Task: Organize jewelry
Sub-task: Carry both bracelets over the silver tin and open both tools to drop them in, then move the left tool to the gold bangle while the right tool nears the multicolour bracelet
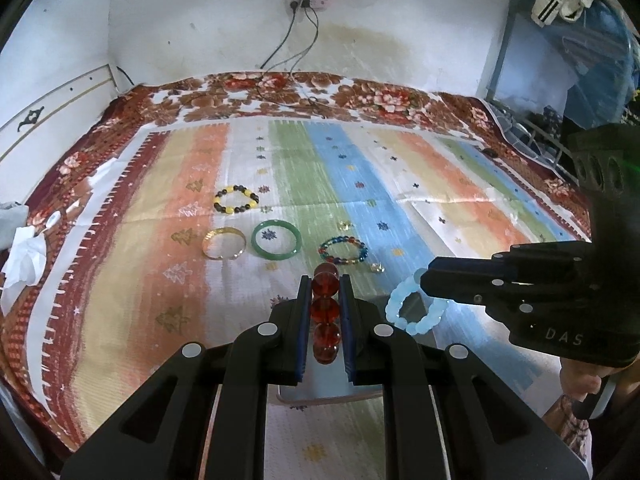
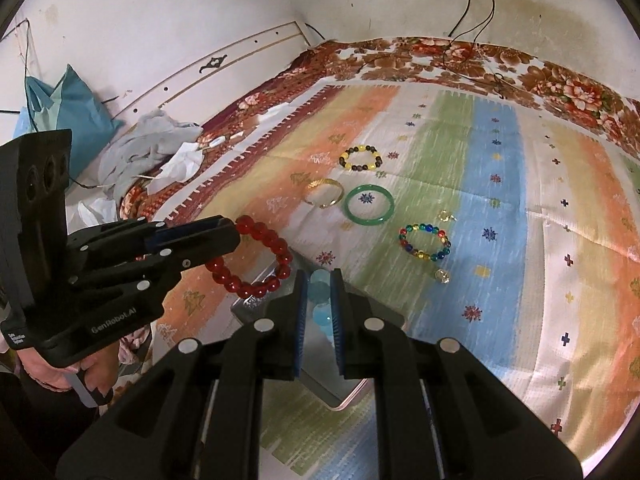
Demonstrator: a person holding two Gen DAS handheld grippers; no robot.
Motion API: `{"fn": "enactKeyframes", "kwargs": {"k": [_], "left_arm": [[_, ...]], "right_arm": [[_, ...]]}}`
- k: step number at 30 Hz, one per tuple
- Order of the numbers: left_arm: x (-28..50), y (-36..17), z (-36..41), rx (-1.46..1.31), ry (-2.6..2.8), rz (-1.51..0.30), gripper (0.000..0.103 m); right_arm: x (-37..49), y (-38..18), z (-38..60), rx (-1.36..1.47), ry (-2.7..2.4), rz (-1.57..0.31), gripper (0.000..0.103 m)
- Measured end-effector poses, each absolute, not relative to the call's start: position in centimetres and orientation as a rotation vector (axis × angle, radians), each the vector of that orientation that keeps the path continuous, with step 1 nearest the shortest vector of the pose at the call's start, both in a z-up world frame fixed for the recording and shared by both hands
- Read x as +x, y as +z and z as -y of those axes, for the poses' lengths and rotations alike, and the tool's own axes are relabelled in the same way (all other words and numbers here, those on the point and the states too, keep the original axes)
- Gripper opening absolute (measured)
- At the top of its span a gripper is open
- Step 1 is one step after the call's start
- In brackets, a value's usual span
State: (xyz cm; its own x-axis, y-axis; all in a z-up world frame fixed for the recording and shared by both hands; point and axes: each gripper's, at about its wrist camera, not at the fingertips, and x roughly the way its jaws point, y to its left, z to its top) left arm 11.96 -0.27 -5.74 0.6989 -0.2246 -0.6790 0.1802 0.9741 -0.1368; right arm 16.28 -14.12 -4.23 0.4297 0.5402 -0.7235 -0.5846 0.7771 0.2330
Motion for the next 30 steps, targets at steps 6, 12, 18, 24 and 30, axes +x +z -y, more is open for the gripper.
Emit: {"fn": "enactKeyframes", "kwargs": {"k": [6, 12, 18, 24, 30], "left_arm": [[12.3, -6.8, 0.5, -0.056, -0.225, -0.798, 0.013], [12.4, -6.6, 0.6, -0.048, -0.215, -0.79, 0.024], [12.7, -7.0, 0.2, -0.044, -0.198, -0.802, 0.024], [13.6, -7.5, -0.9, -0.043, -0.168, -0.816, 0.024], [15.2, -7.9, -2.0, -0.043, -0.144, -0.829, 0.026]], "right_arm": [[16.3, -5.0, 13.9, -0.066, 0.709, -0.903, 0.014], [16.6, -5.1, 14.1, -0.065, 0.697, -0.905, 0.027], [16.7, -5.0, 14.3, -0.071, 0.685, -0.903, 0.027], [18.2, -5.5, 15.0, -0.088, 0.647, -0.916, 0.027], [20.0, -6.0, 15.6, -0.091, 0.619, -0.924, 0.027]]}}
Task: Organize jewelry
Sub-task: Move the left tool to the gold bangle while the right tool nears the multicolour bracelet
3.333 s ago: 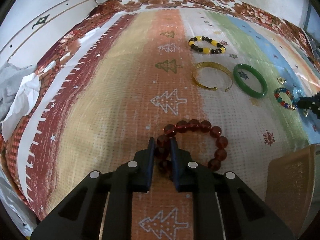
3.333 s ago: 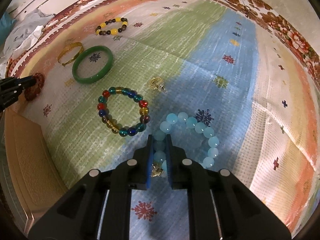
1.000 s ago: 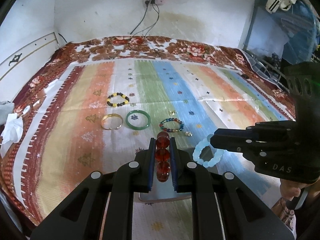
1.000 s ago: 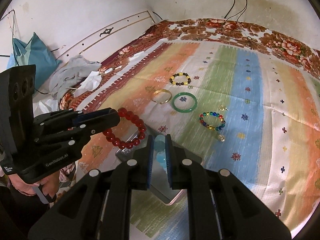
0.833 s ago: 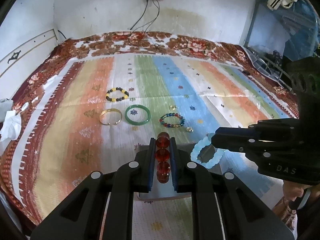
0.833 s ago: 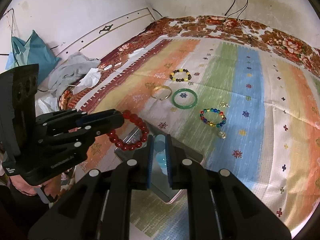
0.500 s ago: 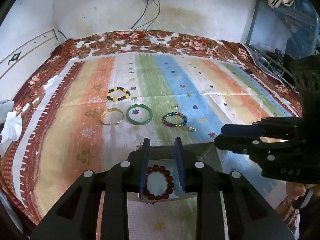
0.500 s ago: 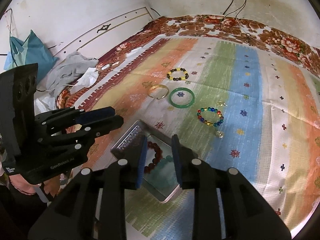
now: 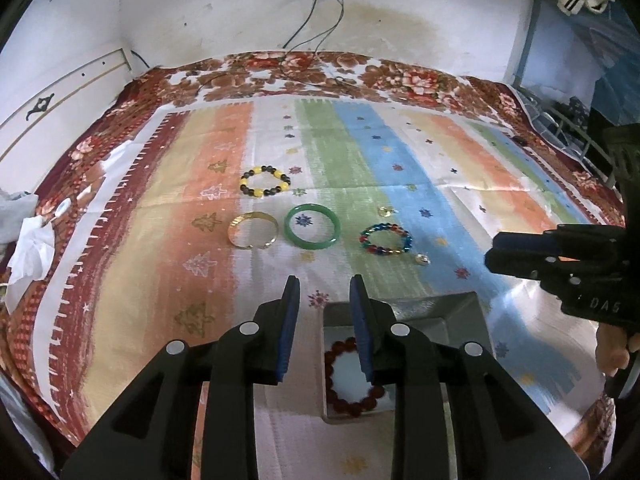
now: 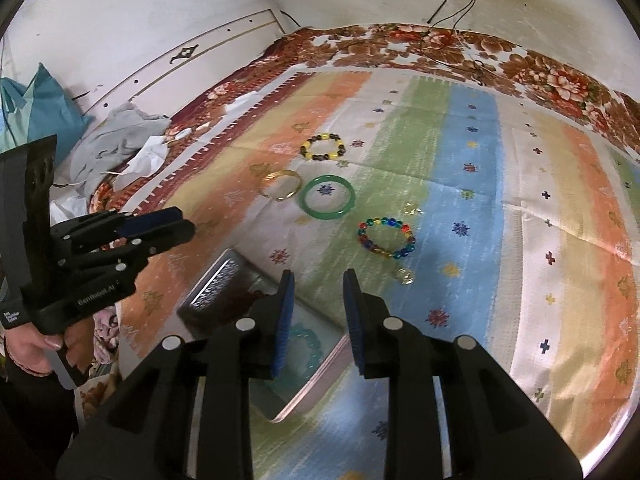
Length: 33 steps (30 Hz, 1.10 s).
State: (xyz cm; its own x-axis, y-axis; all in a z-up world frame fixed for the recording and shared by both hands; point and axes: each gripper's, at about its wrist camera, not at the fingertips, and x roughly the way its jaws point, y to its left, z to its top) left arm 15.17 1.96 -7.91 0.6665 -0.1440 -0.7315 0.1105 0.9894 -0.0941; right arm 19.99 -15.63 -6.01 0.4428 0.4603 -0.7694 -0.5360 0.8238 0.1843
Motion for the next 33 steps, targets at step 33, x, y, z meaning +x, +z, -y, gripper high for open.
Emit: {"fn": "enactKeyframes", "kwargs": {"k": [33], "left_arm": [[26.8, -15.2, -6.6, -0.077, -0.02, -0.97, 0.03]], "right_arm": [[32.3, -12.9, 14.7, -0.133, 0.492, -1.061, 0.033]]}}
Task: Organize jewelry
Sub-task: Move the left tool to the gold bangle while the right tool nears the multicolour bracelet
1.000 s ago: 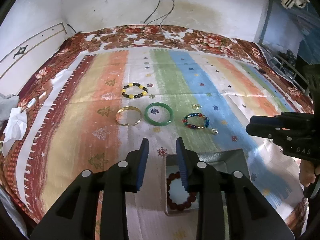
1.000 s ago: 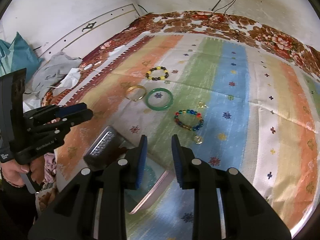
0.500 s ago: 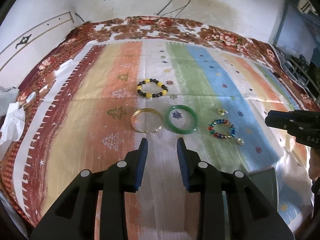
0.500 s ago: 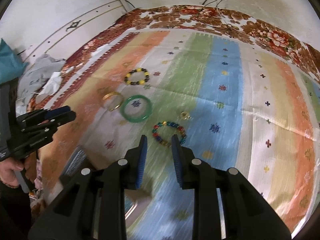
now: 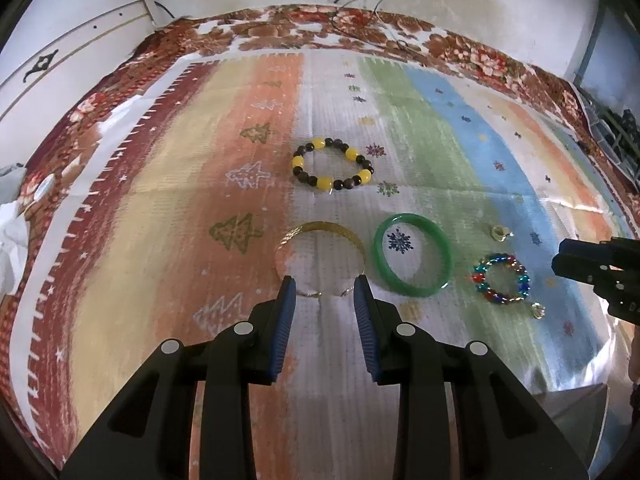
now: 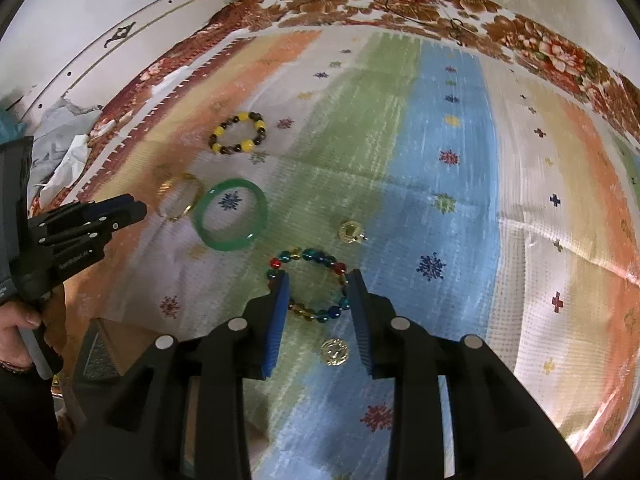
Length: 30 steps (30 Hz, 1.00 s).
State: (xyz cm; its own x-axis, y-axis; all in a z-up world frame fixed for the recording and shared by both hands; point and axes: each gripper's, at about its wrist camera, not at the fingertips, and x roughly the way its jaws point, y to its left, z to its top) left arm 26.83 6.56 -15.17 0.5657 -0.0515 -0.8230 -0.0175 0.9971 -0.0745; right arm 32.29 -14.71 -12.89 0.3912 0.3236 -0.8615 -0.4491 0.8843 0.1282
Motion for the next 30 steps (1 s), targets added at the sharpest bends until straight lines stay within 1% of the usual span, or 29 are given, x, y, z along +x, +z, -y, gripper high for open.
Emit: {"fn": "enactKeyframes", "kwargs": {"k": [4, 7, 19, 25, 28, 29, 30], "left_arm": [[27.7, -16.0, -6.7, -0.07, -0.012, -0.981, 0.032], [28.3, -16.6, -7.2, -0.076, -0.003, -0.991, 0.033], [29.4, -18.9, -7.8, -0.061, 0.022, -1.003, 0.033], [29.2, -19.2, -7.5, -0.025, 0.017, -0.99, 0.032], [29.3, -19.2, -7.6, -0.003, 0.033, -0.986, 0.022], [29.2, -19.2, -7.7, -0.002, 0.037, -0.984, 0.015], [29.2, -19.2, -7.7, 0.0, 0.044, -0.981, 0.013]], "right_arm": [[33.2, -13.6, 14.4, -0.141, 0.495, -1.081, 0.035], [33.8, -14.3, 14.0, -0.141, 0.503, -1.097, 0.039], [35.3, -18.0, 13.8, -0.143, 0.493, -1.171, 0.039], [35.2, -18.4, 13.3, -0.171, 0.496, -1.167, 0.045], [35.1, -18.5, 13.2, -0.2, 0.487, -1.163, 0.041], [35.1, -18.5, 13.2, -0.206, 0.482, -1.161, 0.037], [35.1, -18.5, 13.2, -0.215, 0.475, -1.158, 0.036]]}}
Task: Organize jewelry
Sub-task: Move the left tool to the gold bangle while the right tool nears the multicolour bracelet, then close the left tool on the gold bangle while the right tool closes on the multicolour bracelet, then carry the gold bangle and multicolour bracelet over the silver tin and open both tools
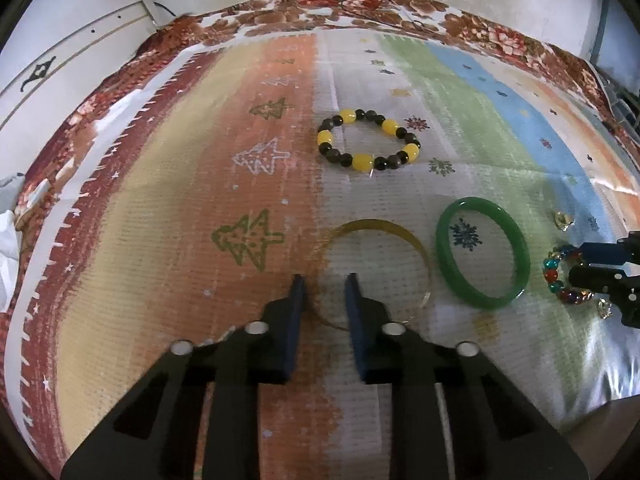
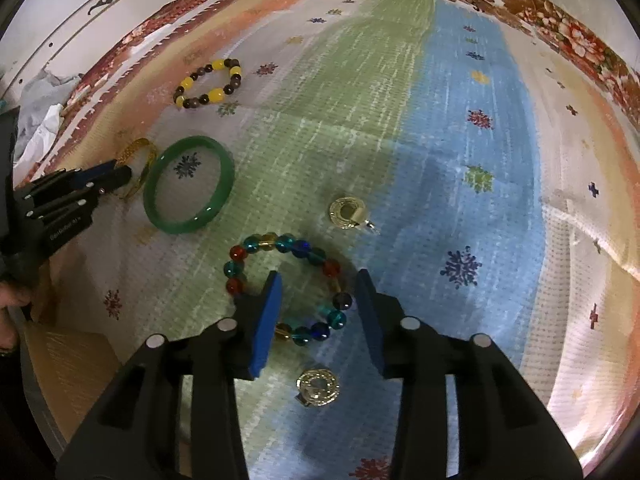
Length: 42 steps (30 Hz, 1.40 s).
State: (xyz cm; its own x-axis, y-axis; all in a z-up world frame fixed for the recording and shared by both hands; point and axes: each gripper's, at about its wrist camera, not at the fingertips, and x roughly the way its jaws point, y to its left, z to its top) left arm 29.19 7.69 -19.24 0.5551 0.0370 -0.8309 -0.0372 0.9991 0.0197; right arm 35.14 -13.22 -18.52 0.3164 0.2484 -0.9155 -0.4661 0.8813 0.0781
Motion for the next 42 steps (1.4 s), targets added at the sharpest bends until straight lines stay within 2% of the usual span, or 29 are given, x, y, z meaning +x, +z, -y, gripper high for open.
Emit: {"fn": "enactKeyframes", "kwargs": {"k": [2, 4, 7, 19, 24, 42], "left_arm": [[29.2, -19.3, -7.8, -0.002, 0.058, -0.977, 0.006], [29.1, -19.2, -8.0, -0.009, 0.059, -0.973, 0.003], [29.0, -19.1, -8.2, -0.028, 0.054, -0.966, 0.002], [27.3, -17.2, -8.7, -0.059, 0.066, -0.94, 0.002], [26.6, -16.3, -8.8, -0.059, 0.07, -0.927, 0.002], [22.0, -11.5, -7.2, -0.061, 0.019, -0.855, 0.002]], "right_arm": [[35.1, -18.5, 13.3, -0.224, 0.459, -1.152, 0.023], [35.3, -18.5, 13.7, -0.224, 0.446, -1.15, 0.016], [35.2, -18.5, 13.8, -0.228, 0.445, -1.144, 0.011], [34.0, -15.5, 13.7, -0.19, 0.474, -1.074, 0.011], [34.0, -16.0, 14.0, -0.186, 0.458, -1.091, 0.011], [28.7, -8.8, 13.1, -0.188, 0.493, -0.95, 0.011]]}}
